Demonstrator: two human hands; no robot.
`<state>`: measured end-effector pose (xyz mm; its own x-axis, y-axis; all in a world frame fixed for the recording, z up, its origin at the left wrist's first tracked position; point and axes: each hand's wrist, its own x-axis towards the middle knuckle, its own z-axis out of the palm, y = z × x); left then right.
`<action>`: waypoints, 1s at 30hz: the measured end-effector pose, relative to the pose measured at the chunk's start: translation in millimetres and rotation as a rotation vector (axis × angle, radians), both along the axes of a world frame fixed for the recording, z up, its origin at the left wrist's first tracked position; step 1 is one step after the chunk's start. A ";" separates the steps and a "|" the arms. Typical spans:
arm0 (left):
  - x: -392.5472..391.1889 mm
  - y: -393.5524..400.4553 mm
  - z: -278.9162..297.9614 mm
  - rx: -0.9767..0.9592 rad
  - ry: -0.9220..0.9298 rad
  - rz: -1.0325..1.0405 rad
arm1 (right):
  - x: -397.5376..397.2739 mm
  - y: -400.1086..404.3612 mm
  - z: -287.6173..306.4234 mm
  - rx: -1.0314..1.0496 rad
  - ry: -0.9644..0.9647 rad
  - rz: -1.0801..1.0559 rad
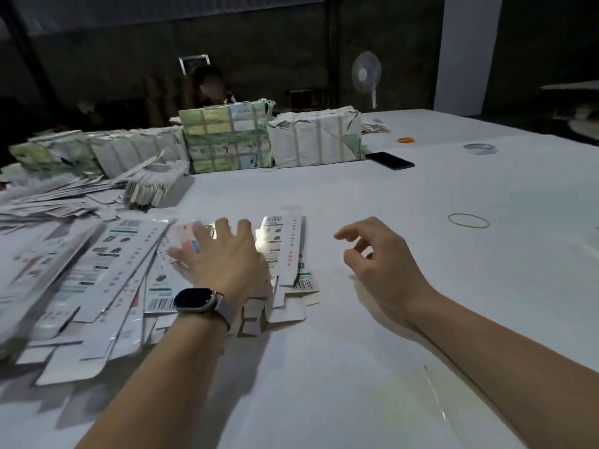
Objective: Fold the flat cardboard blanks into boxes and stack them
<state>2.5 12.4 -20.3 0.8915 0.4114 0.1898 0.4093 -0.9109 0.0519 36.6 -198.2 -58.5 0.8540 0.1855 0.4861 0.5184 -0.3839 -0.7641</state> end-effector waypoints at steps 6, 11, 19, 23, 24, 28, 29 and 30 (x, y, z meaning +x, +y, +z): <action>0.4 8.7 -0.5 -0.074 0.037 0.030 | -2.5 -1.3 1.8 0.026 0.041 0.006; -0.8 21.9 2.2 -0.057 0.113 0.031 | -4.3 -1.6 2.7 0.020 0.053 0.019; -8.0 3.5 16.3 -0.048 -0.122 -0.082 | -4.3 0.0 5.5 -0.016 0.042 0.006; -11.2 -27.4 20.7 -0.238 -0.453 -0.417 | -8.9 3.8 10.4 0.057 0.052 0.048; -14.0 -38.4 19.9 -0.317 -0.494 -0.513 | -11.8 6.0 13.4 0.134 0.100 0.097; -25.5 -76.4 5.6 -0.487 -0.529 -0.765 | -17.2 11.0 23.4 0.496 0.354 0.374; -26.1 -80.1 2.0 -0.505 -0.535 -0.782 | -18.0 10.7 25.1 0.559 0.394 0.403; -25.8 -81.5 -0.8 -0.530 -0.549 -0.789 | -19.0 9.6 25.9 0.593 0.426 0.408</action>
<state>-23.3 -69.2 -21.2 0.7880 -0.0906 0.6090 -0.4772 -0.7149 0.5110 17.6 -188.6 -32.6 0.9079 0.3352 0.2516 0.1508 0.2989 -0.9423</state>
